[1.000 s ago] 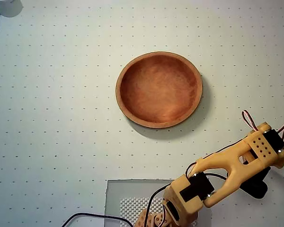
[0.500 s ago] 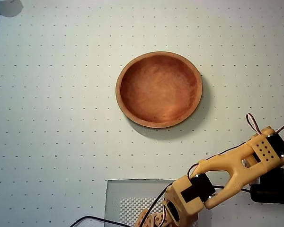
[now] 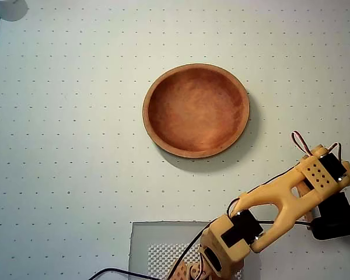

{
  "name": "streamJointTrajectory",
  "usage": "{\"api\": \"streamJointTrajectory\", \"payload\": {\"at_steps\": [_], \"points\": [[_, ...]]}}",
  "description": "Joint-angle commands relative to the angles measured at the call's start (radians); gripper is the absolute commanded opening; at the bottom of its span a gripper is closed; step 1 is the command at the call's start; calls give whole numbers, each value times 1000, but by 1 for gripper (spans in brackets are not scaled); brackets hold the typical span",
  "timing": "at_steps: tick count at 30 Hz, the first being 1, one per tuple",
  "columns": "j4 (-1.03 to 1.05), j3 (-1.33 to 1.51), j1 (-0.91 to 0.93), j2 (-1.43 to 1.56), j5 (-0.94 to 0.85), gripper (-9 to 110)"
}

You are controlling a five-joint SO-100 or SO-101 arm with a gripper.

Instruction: Grasp a clothespin and put it in the bowl.

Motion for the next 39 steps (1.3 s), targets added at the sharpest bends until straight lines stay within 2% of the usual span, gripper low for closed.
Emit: {"api": "streamJointTrajectory", "payload": {"at_steps": [1,7,12,25,39], "points": [[49,-21,-25,15,-15,17],[293,-153,-26,-60,-14,17],[403,-273,-5,-161,9,17],[423,-411,11,-293,143,17],[436,-574,46,-397,141,17]]}}
